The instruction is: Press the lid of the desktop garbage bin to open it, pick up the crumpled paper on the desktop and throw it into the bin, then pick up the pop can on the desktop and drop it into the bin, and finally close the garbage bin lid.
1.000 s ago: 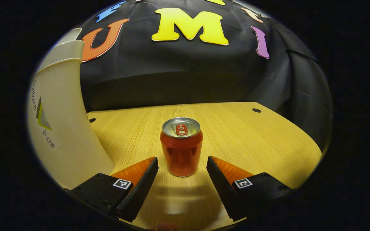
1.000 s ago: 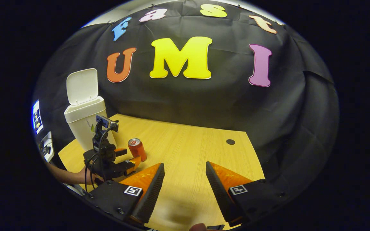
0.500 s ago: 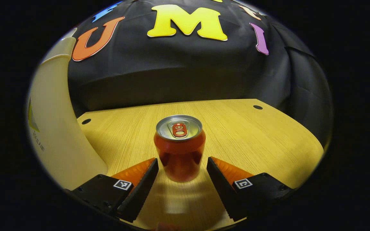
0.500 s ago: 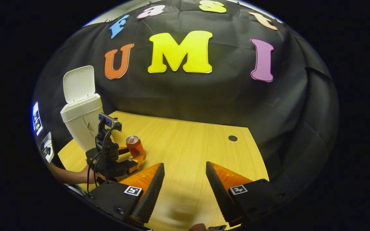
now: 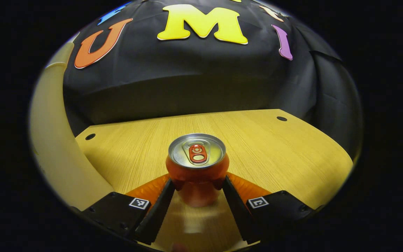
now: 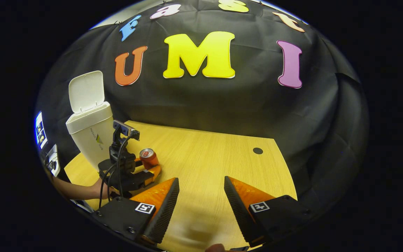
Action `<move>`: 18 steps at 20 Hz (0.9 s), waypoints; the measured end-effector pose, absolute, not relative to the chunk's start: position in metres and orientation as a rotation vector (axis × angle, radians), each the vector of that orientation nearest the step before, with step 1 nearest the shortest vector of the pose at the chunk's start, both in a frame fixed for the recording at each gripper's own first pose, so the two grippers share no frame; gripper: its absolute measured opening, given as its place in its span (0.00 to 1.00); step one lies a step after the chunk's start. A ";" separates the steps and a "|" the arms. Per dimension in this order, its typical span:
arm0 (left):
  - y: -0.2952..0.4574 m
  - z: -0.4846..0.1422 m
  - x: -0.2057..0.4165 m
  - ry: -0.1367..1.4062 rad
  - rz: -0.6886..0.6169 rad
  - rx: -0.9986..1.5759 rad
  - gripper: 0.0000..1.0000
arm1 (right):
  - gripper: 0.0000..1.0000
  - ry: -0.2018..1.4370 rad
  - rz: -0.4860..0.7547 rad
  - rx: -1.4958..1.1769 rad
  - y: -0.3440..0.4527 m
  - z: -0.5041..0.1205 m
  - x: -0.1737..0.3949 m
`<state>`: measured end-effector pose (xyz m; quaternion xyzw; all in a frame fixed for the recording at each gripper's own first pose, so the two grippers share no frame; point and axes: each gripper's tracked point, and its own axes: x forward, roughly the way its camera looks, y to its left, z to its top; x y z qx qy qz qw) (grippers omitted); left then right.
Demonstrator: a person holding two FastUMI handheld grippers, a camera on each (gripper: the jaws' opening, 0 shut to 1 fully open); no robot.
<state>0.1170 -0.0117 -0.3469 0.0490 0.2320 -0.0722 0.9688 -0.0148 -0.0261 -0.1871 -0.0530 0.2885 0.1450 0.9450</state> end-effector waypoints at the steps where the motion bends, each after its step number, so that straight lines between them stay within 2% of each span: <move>1: -0.011 -0.346 0.116 0.468 -0.144 0.100 0.87 | 0.82 0.583 0.297 -0.107 -0.027 -0.185 -0.015; 10: -0.030 -0.264 0.095 0.366 -0.162 0.086 0.85 | 0.83 0.533 0.301 -0.088 -0.024 -0.169 -0.026; 18: -0.008 -0.137 0.075 0.222 -0.069 0.083 0.85 | 0.82 0.483 0.272 -0.048 -0.034 -0.146 -0.051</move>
